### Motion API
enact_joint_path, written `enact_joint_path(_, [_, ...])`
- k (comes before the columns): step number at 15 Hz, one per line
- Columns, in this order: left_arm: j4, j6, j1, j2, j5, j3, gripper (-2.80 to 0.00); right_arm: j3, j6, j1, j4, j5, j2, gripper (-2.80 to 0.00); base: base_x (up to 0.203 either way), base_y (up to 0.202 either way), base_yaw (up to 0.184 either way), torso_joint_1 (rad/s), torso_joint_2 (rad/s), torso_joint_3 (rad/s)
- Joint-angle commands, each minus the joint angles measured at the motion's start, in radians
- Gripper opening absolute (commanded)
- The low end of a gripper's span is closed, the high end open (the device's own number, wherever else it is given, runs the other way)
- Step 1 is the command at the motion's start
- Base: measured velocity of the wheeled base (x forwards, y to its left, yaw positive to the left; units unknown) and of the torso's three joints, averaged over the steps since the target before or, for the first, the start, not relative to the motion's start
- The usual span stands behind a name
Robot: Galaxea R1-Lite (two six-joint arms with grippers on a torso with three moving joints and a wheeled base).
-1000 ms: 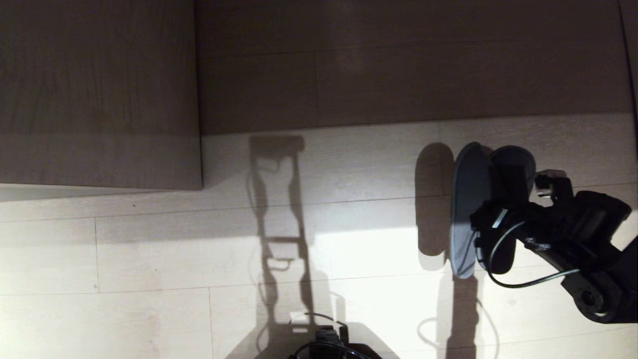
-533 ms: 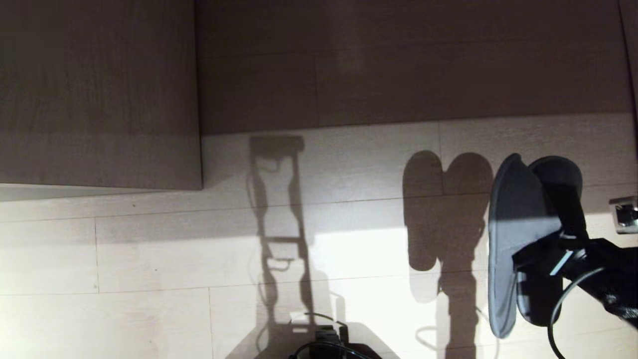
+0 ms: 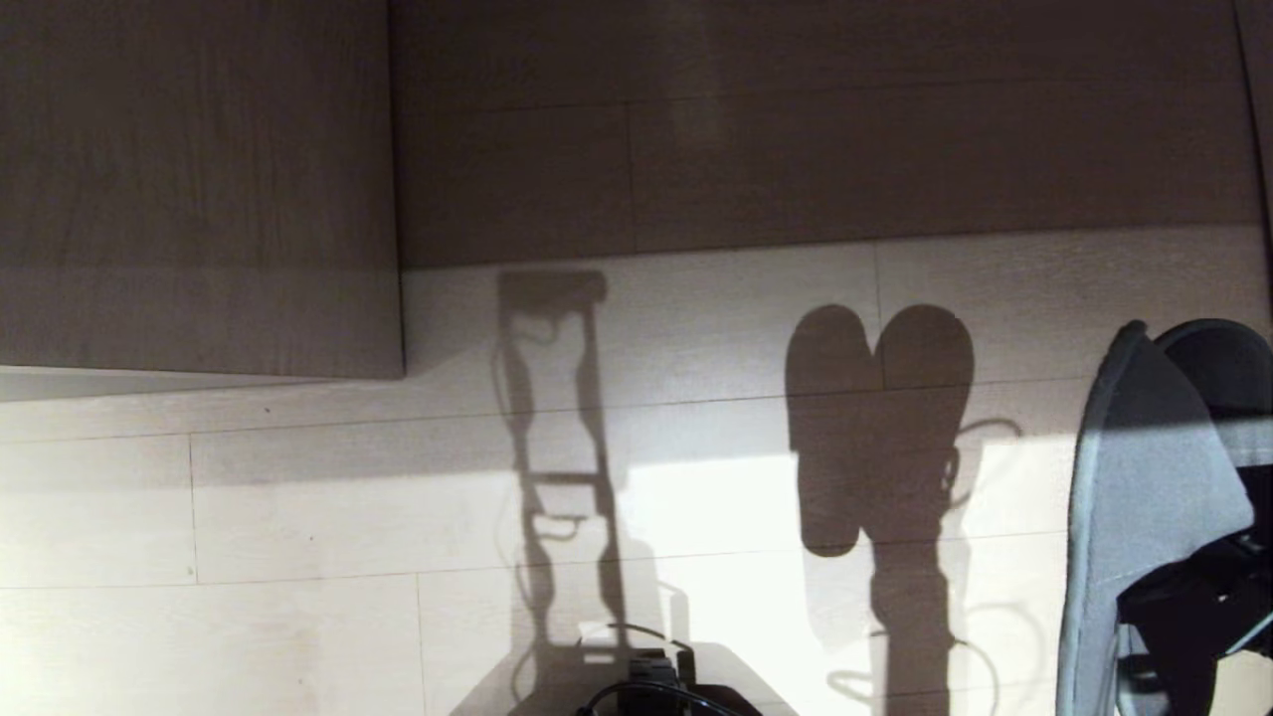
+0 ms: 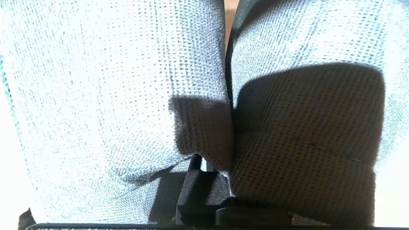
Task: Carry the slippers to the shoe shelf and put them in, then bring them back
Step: Place the slippers into the shoe cabinet
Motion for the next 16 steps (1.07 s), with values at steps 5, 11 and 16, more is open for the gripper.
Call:
enact_joint_path(5, [-0.001,0.001,-0.001,-0.001,0.000,0.000,-2.80,-0.027,-0.002,-0.001,0.419,-0.040,-0.558,-2.80,0.000,0.000,0.000,0.000,0.00,0.000])
enact_joint_path(11, [-0.001,0.001,0.001,-0.001,0.000,0.000,-2.80,0.009,0.000,0.013,0.765,-0.128,-0.796,-2.80,0.000,0.000,0.000,0.000,0.00,0.000])
enact_joint_path(16, [-0.001,0.001,0.001,-0.001,0.000,0.000,-2.80,0.011,0.003,0.021,0.775,-0.158,-0.817,-2.80,0.000,0.000,0.000,0.000,0.00,0.000])
